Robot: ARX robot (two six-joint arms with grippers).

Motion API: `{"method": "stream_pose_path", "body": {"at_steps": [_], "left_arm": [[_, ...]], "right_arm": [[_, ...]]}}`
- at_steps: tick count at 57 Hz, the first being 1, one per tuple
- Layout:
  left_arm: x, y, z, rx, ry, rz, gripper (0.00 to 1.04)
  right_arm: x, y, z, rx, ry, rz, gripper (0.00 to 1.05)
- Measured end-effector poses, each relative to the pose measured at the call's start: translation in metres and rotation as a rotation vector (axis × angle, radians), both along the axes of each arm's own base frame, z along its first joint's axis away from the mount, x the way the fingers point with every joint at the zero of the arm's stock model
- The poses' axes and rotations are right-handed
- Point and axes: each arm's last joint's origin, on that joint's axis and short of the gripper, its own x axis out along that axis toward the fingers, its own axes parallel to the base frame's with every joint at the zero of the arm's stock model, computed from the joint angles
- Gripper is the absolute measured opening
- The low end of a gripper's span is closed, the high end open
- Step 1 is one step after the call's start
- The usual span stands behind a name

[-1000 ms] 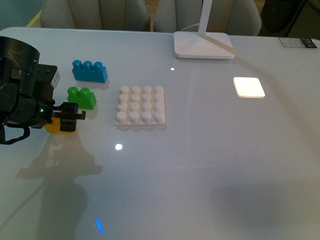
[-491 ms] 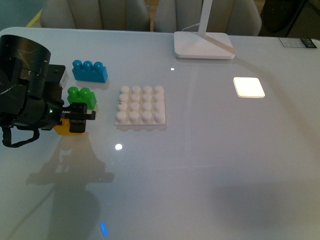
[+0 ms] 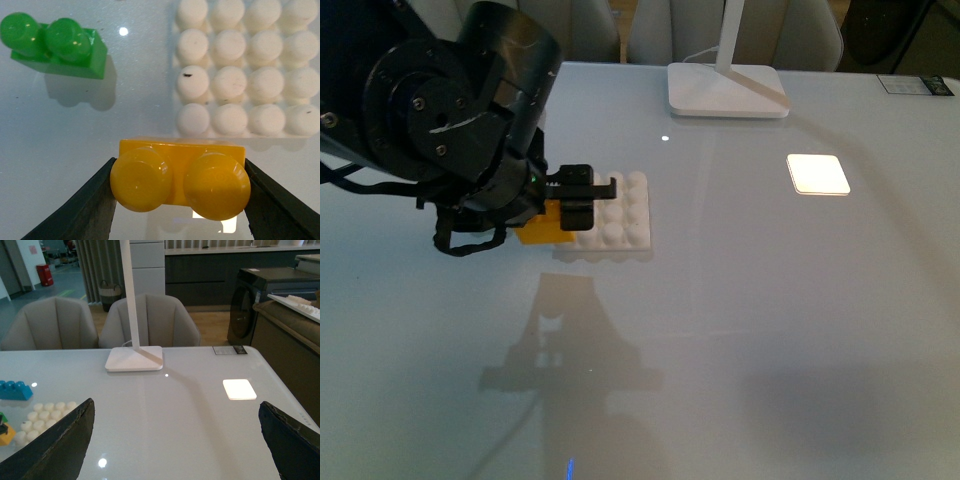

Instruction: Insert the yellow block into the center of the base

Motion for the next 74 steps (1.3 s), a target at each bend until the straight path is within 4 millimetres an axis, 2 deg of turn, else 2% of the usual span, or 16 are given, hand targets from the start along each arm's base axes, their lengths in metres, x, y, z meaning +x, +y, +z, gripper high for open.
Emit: {"method": "stream_pose_path", "body": {"at_steps": [9, 14, 41, 61, 74], "left_arm": [[0.007, -0.028, 0.013, -0.028, -0.017, 0.017, 0.62], [0.013, -0.040, 0.013, -0.037, -0.011, 0.030, 0.62], [0.030, -0.075, -0.001, -0.051, -0.016, 0.039, 0.62], [0.044, -0.082, -0.007, -0.030, -0.035, 0.044, 0.62], [0.051, -0.078, -0.010, 0.005, -0.050, 0.029, 0.62]], "right_arm": [[0.000, 0.000, 0.000, 0.000, 0.000, 0.000, 0.96], [0.000, 0.000, 0.000, 0.000, 0.000, 0.000, 0.96], [0.000, 0.000, 0.000, 0.000, 0.000, 0.000, 0.96], [0.000, 0.000, 0.000, 0.000, 0.000, 0.000, 0.96], [0.000, 0.000, 0.000, 0.000, 0.000, 0.000, 0.96]]}}
